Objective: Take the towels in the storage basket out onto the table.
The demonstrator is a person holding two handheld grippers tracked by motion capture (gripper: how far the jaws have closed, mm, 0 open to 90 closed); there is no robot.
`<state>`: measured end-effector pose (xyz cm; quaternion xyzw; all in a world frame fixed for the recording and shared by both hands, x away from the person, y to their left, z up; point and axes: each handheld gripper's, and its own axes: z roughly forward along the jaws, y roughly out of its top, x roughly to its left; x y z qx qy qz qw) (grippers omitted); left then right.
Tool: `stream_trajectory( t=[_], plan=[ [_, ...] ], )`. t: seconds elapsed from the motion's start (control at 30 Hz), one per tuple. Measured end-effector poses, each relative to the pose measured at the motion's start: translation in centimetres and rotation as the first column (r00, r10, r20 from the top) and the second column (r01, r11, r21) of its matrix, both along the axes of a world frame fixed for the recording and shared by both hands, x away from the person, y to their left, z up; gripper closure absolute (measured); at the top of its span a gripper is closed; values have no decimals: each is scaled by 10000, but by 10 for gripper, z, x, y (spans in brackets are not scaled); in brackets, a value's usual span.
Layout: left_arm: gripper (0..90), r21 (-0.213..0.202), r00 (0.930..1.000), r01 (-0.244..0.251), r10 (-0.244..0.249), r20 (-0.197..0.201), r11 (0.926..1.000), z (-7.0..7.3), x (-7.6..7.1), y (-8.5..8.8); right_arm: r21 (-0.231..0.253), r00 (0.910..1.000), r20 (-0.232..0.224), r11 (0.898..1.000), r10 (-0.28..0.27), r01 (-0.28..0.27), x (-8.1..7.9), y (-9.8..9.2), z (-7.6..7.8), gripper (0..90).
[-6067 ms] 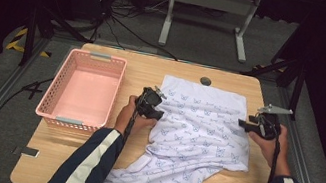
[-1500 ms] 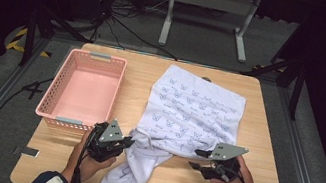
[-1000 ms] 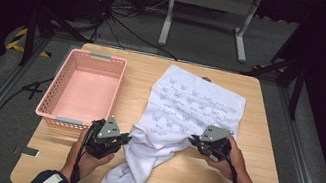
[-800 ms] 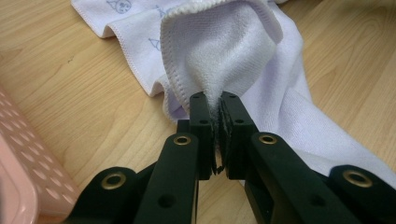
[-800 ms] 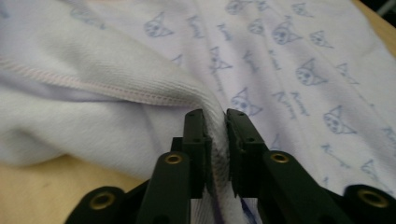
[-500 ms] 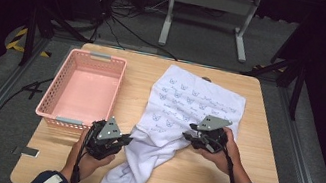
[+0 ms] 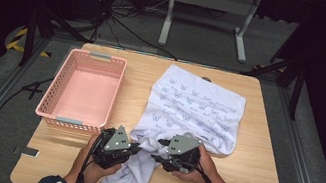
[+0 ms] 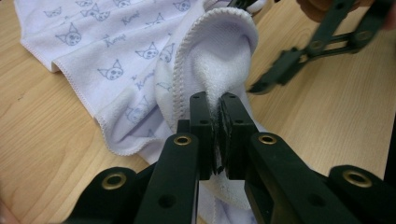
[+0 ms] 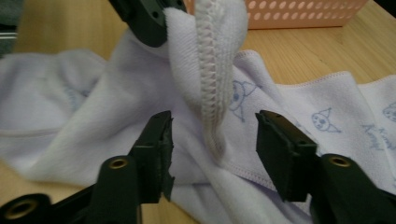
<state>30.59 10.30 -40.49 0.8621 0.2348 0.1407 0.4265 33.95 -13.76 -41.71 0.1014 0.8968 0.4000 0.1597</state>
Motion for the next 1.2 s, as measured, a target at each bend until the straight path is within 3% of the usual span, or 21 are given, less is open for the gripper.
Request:
stream_trajectory(
  t=[0.03, 0.07, 0.17, 0.27, 0.3, 0.47, 0.57, 0.6, 0.7, 0.77, 0.83, 0.9, 0.93, 1.0, 1.03, 1.07, 1.1, 1.13, 1.2],
  plan=[
    [852, 39, 10000, -24, 24, -2, 10000, 0, 0, 0, 0, 10000, 0, 10000, 0, 0, 0, 0, 0, 620],
    [847, 16, 9999, -101, 101, -27, 9999, 0, 0, 1, 62, 9999, 95, 10000, 75, -76, 0, -1, -1, 781],
    [812, -118, 9998, -197, 197, -1, 9997, -1, 0, 4, 134, 9995, 46, 9994, 306, -306, -3, -8, 3, 854],
    [719, -269, 9999, -101, 101, 3, 9996, 1, -1, 5, -3, 9966, -269, 9970, 774, -774, -9, -21, 10, 878],
    [618, -272, 9999, -136, 136, -24, 9995, 1, -2, 5, -89, 9943, -334, 9948, 1008, -1012, -14, -30, 14, 879],
    [524, -242, 9999, 106, -109, -128, 9997, 2, -4, 4, -842, 9794, -769, 9776, 1865, -1927, -50, -64, 23, 881],
    [510, 92, 9987, 387, -383, -338, 9992, -3, -4, -1, -1323, 9669, -1204, 9617, 2249, -2402, -74, -87, 22, 879],
    [510, 325, 9980, 491, -477, -405, 9983, -7, -2, -4, -1323, 9669, -1204, 9617, 2249, -2402, -74, -87, 22, 879],
    [528, 861, 9956, 664, -603, -718, 9941, -17, 5, -11, -1782, 9509, -1921, 9442, 2427, -2770, -97, -109, 17, 871],
    [526, 1127, 9946, 691, -596, -854, 9912, -25, 10, -17, -2146, 9457, -2236, 9345, 2359, -2839, -110, -120, 11, 853],
    [538, 1736, 9951, 736, -609, -773, 9821, -30, 16, -21, -2211, 9354, -2704, 9309, 2279, -2907, -121, -129, 5, 842],
    [537, 1857, 9954, 608, -458, -842, 9807, -36, 24, -22, -2291, 9292, -3002, 9293, 2156, -2897, -131, -137, 0, 772],
    [549, 1927, 9951, 562, -392, -908, 9797, -38, 28, -22, -2325, 9285, -3145, 9324, 1974, -2769, -135, -140, -2, 726],
    [554, 2066, 9965, 276, -107, -825, 9780, -41, 35, -22, -2290, 9427, -2966, 9469, 1527, -2255, -140, -146, -1, 644],
    [557, 2066, 9965, 276, -107, -825, 9780, -41, 35, -22, -2157, 9584, -2601, 9604, 1177, -1765, -137, -149, 2, 592],
    [557, 2093, 9967, 195, -26, -808, 9777, -43, 42, -21, -2157, 9584, -2601, 9604, 1177, -1765, -137, -149, 2, 592],
    [567, 2259, 9966, 89, 100, -823, 9741, -46, 47, -21, -1534, 9803, -1877, 9876, -613, 324, -115, -150, 12, 524],
    [575, 2259, 9966, 89, 100, -823, 9741, -46, 47, -21, -1301, 9774, -1601, 9845, -1379, 1176, -104, -147, 13, 562],
    [576, 2579, 9958, 139, 99, -910, 9661, -50, 53, -22, -965, 9717, -1142, 9758, -2068, 1964, -76, -139, 10, 535]
  ],
)
